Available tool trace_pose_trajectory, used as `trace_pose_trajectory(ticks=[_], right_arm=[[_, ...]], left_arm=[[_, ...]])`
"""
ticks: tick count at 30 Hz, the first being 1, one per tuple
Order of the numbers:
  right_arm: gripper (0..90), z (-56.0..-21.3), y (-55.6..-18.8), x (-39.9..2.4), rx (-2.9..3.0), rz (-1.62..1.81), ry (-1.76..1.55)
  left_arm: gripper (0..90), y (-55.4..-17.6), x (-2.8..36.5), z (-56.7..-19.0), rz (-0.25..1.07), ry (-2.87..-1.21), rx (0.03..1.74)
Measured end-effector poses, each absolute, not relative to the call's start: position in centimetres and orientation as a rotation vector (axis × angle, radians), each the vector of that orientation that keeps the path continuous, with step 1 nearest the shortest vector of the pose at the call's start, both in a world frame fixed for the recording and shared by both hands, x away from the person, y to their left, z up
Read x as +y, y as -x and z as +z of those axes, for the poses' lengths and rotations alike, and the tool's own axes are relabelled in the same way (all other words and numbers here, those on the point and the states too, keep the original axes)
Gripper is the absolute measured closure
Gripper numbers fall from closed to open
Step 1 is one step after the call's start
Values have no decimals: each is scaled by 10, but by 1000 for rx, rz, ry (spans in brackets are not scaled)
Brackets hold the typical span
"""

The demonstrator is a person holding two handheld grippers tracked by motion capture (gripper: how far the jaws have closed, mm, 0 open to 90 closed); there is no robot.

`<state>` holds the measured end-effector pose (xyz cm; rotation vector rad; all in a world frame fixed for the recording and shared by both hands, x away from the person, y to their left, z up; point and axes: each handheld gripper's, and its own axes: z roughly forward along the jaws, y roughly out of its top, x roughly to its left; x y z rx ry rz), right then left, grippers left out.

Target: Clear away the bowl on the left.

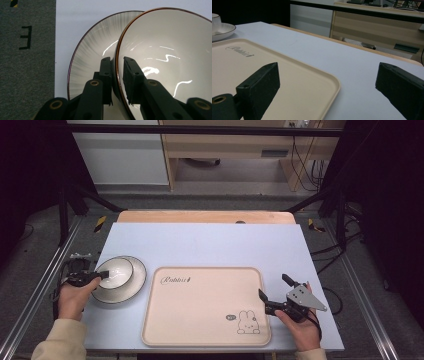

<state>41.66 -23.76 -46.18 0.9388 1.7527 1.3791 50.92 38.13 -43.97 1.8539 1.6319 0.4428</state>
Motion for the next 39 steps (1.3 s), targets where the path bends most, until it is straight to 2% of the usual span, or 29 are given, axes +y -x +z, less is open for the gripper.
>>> trace_pose_trajectory(ticks=[5,19,39], right_arm=[[55,-462,-417,-238,1753,1380,-940],[55,-462,-417,-238,1750,1384,-941],[47,-463,-418,-236,1765,1387,-930]], left_arm=[[824,-507,386,-440,409,-1795,1641],[825,-500,378,-426,381,-1737,1576],[824,-505,335,-409,312,-1811,1453]])
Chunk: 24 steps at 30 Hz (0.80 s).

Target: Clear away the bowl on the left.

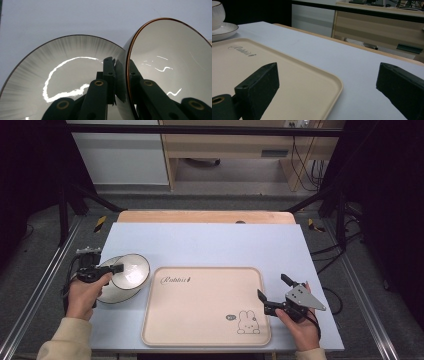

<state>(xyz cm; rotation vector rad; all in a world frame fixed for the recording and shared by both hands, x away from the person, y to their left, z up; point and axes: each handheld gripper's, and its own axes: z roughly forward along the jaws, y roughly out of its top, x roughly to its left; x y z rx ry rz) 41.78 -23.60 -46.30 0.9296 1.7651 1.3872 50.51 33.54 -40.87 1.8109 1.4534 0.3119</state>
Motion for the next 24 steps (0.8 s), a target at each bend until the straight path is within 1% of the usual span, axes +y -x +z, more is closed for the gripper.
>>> trace_pose_trajectory(ticks=[24], right_arm=[[45,-462,-417,-238,1754,1385,-913]], left_arm=[[824,-510,286,-403,265,-1893,1337]])
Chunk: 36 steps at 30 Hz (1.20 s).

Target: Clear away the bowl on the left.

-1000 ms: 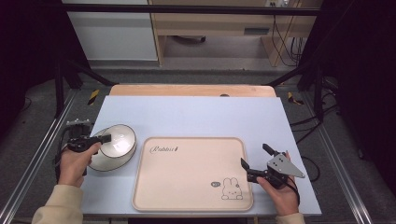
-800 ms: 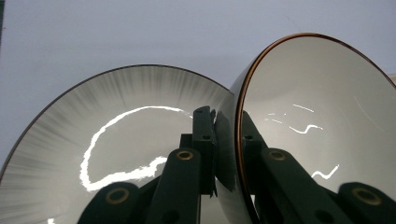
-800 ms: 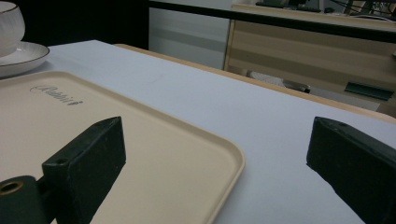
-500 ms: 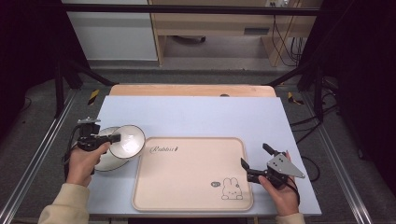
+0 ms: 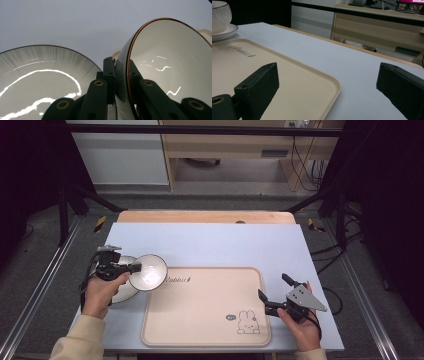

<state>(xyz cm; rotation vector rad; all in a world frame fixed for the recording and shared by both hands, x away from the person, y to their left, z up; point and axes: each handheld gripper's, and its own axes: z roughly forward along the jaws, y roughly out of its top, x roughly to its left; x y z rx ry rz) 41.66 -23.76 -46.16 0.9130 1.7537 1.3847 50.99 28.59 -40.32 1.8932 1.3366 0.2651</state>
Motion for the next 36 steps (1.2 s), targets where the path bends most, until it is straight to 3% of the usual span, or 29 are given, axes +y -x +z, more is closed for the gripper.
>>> trace_pose_trajectory(ticks=[36], right_arm=[[49,-459,-415,-241,1734,1391,-887]], left_arm=[[824,-508,227,-401,190,-1980,1207]])
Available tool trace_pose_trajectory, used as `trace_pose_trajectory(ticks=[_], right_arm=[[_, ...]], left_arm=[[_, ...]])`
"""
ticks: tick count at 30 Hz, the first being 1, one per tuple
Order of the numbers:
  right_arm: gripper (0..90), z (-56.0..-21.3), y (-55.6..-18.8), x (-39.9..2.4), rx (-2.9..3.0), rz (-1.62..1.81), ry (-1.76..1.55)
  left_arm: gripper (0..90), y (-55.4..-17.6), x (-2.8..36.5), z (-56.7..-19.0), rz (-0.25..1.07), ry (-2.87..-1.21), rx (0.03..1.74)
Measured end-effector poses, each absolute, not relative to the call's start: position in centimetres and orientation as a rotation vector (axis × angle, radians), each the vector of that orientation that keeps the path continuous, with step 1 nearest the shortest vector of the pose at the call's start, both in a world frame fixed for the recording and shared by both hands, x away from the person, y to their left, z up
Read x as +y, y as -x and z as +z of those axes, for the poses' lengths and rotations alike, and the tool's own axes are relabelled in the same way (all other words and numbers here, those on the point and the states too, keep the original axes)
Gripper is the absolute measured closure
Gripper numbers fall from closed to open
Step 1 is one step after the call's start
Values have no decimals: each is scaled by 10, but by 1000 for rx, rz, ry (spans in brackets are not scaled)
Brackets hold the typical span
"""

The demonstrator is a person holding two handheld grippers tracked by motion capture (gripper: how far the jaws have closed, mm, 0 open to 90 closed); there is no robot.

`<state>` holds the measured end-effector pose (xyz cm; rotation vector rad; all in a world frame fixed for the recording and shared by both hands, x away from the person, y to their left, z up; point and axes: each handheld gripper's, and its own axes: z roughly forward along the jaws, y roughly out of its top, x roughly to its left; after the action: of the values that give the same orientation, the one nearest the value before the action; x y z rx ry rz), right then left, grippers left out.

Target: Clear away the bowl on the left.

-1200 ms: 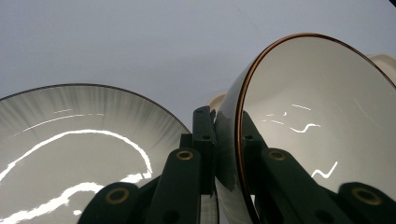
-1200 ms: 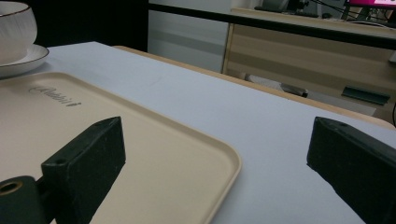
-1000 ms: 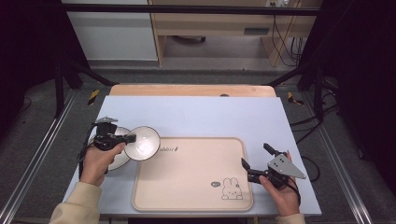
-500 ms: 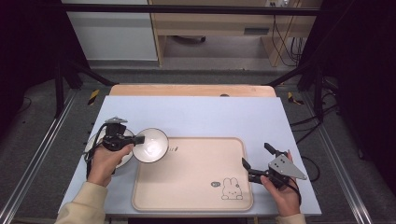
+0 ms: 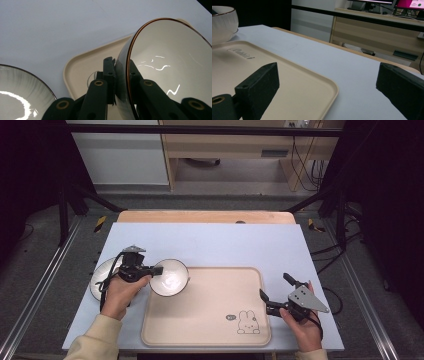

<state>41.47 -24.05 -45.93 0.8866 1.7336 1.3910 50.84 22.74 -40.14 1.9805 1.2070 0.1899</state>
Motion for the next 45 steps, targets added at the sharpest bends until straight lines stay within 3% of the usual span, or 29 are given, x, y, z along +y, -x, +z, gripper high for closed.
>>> trace_pose_trajectory(ticks=[45], right_arm=[[51,-457,-410,-249,1707,1405,-836]], left_arm=[[824,-506,158,-413,92,-2078,1094]])
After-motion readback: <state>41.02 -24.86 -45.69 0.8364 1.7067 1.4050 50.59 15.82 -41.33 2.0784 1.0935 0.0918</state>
